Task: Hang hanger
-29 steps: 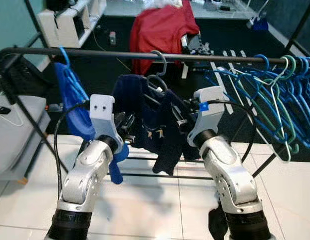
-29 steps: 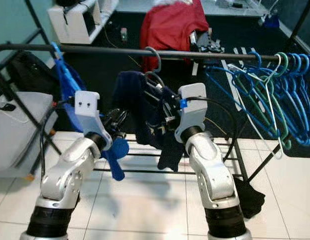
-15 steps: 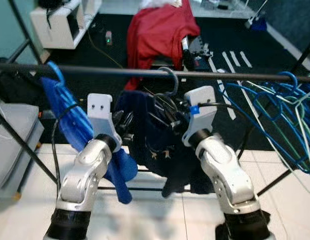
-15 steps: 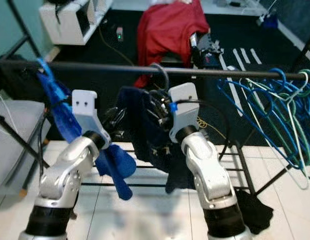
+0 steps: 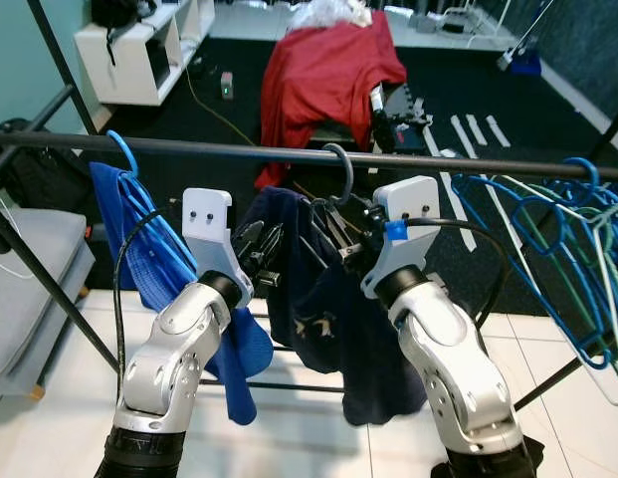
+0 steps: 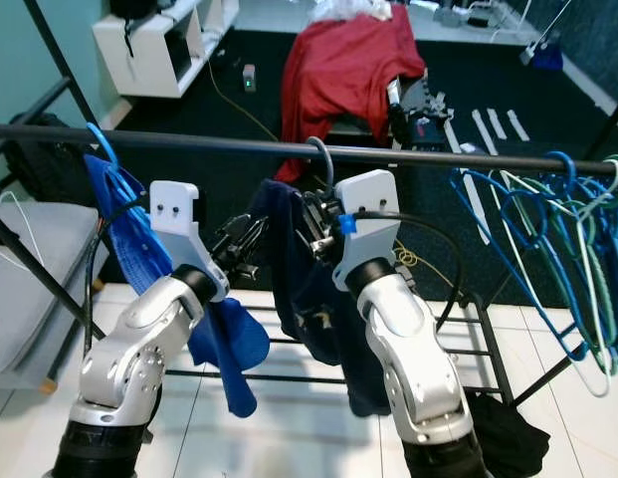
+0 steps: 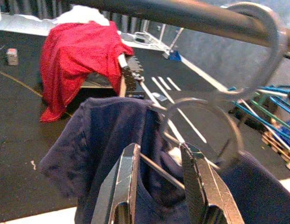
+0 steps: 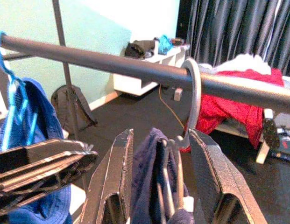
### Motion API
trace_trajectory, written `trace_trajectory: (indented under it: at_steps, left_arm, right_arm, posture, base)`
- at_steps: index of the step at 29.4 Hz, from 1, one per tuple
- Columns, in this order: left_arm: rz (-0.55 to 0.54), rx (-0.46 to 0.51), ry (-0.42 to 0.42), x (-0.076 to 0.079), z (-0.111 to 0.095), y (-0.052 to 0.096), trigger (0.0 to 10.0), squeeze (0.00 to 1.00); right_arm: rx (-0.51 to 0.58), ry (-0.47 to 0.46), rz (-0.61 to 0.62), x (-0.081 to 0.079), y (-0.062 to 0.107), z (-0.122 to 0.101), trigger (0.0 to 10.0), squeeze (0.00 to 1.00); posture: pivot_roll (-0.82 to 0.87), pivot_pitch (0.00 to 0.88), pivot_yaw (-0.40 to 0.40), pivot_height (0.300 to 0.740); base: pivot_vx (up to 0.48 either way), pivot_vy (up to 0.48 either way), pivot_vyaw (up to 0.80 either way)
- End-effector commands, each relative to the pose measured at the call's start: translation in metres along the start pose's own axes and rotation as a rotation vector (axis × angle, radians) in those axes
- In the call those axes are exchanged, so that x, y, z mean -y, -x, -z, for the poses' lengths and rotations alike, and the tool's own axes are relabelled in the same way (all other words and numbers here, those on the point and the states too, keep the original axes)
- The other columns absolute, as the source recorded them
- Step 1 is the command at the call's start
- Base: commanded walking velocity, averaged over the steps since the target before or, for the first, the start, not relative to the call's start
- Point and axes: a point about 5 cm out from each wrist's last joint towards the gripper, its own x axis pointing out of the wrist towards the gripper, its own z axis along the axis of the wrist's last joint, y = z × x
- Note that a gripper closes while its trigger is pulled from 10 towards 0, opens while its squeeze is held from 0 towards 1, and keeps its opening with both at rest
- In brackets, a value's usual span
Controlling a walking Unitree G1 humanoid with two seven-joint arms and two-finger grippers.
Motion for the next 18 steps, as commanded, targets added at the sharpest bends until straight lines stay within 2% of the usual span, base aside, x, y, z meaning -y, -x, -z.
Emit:
trace_trajectory:
  at_steps: [1,9,12,18]
  left_arm:
    - [0.012,-0.019,-0.009,0.0,0.003,0.003,10.0,0.0]
    - [0.016,-0.016,-0.009,0.0,0.002,0.003,10.0,0.0]
    - [0.038,-0.027,-0.034,0.0,0.001,0.002,10.0,0.0]
    - [0.048,-0.033,-0.051,-0.002,-0.002,0.0,10.0,0.0]
  right_arm:
    - [0.003,0.019,0.014,0.003,0.004,0.0,10.0,0.0]
    - [-0.045,0.031,0.036,0.013,0.003,0.003,10.0,0.0]
    - [-0.187,-0.05,0.082,0.026,-0.013,-0.002,10.0,0.0]
    - [-0.274,-0.111,0.008,0.021,-0.027,0.0,10.0,0.0]
  posture:
    - [-0.06,0.188,-0.001,0.74]
    - [-0.06,0.182,0.0,0.74]
    - [-0.06,0.182,0.005,0.74]
    - [-0.06,0.19,0.01,0.74]
  base:
    - [0.0,0.0,0.0]
    - [0.0,0.0,0.0]
    - [0.0,0.0,0.0]
    - [0.0,0.0,0.0]
